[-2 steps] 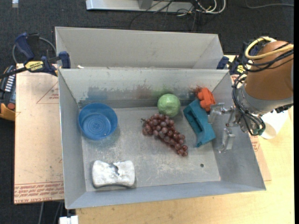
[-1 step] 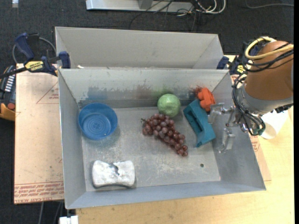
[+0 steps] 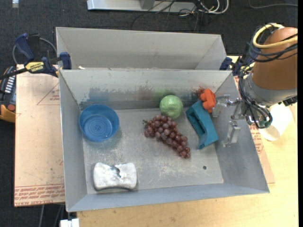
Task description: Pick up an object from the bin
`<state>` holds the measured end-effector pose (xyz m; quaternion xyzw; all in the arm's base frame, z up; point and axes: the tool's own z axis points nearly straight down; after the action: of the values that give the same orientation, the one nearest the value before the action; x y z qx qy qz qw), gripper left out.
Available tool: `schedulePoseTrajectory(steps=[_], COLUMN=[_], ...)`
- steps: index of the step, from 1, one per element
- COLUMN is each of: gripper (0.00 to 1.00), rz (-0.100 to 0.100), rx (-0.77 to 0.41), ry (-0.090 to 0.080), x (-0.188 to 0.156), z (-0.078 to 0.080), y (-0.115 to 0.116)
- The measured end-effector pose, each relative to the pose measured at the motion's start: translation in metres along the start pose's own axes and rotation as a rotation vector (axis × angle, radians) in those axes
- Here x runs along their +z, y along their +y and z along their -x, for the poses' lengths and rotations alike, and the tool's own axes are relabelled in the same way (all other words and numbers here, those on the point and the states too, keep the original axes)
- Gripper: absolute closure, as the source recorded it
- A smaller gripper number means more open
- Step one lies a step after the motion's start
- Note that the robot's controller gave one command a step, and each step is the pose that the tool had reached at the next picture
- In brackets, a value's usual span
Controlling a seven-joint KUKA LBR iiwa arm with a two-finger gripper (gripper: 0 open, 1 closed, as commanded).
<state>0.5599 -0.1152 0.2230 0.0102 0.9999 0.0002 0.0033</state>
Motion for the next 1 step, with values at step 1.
schedulePoseTrajectory(steps=[1], gripper=[0.0], rz=[0.002], rx=[-0.037], ry=[0.009], x=[-0.0007], z=[-0.0185], y=[0.0162])
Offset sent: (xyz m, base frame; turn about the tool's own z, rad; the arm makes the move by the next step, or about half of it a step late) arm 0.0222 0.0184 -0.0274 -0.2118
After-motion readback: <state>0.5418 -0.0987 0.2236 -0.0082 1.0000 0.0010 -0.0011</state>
